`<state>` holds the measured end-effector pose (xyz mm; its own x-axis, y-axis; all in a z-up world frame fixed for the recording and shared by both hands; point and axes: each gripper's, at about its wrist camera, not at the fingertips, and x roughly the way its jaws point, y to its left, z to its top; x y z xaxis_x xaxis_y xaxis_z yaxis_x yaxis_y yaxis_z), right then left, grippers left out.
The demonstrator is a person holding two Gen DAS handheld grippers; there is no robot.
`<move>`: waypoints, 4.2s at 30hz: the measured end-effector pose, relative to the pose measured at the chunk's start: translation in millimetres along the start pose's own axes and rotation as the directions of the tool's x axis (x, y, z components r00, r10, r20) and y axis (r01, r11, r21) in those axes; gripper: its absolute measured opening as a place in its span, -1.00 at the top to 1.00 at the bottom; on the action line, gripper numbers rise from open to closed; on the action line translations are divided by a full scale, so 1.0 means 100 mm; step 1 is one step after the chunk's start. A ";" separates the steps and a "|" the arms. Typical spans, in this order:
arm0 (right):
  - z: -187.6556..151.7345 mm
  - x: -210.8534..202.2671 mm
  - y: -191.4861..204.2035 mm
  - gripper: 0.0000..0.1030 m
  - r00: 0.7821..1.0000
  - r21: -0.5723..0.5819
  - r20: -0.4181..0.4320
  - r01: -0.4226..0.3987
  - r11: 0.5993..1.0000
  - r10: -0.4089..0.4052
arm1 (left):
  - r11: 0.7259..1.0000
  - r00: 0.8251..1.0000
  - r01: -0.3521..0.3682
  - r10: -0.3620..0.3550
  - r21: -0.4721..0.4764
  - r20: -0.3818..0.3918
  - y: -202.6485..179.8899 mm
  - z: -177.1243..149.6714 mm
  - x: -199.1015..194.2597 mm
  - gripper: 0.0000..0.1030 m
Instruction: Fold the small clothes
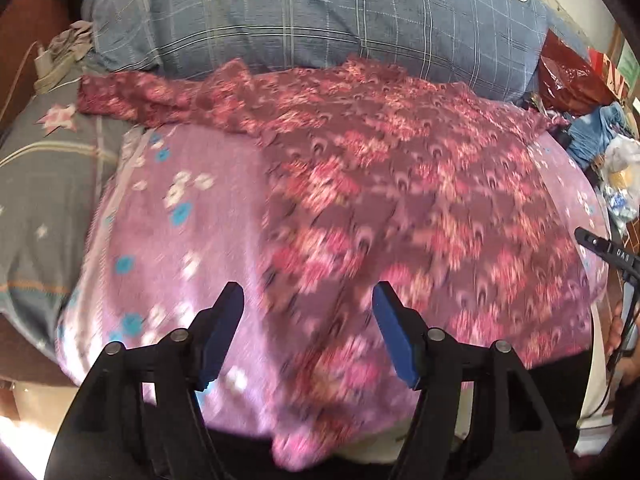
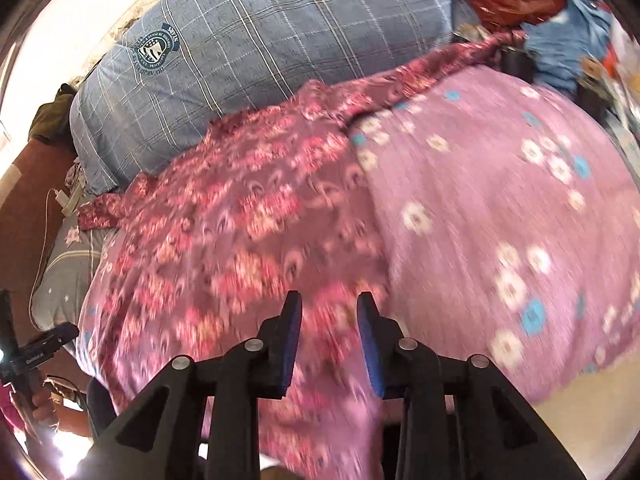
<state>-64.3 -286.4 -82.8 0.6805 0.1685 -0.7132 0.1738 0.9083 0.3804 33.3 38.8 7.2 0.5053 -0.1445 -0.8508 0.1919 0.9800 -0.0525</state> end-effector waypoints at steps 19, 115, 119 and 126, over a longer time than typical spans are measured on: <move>1.59 0.02 -1.32 0.31 0.966 0.338 0.184 0.110 0.935 -0.181 | 0.998 0.998 0.019 -0.015 0.066 -0.059 -0.40 0.65 0.79 -0.30; 1.32 1.22 -0.24 0.82 0.994 0.543 0.061 -0.108 0.833 0.089 | 0.914 0.966 0.246 -0.259 -0.322 0.003 0.27 1.63 1.63 0.88; 1.15 1.02 -0.13 0.80 0.994 0.527 0.038 -0.111 0.843 0.107 | 0.909 0.960 0.276 -0.279 -0.312 0.037 0.29 1.58 1.55 0.76; 1.98 1.02 0.15 -0.07 0.984 0.356 0.172 -0.107 0.928 0.047 | 0.914 0.964 0.264 -0.251 -0.308 0.083 0.33 1.59 1.50 0.35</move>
<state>148.3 -331.3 -33.6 0.8001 0.1431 -0.5825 0.3419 0.6891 0.6389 249.2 27.4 -39.0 0.5094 -0.3968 -0.7636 0.0503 0.8996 -0.4338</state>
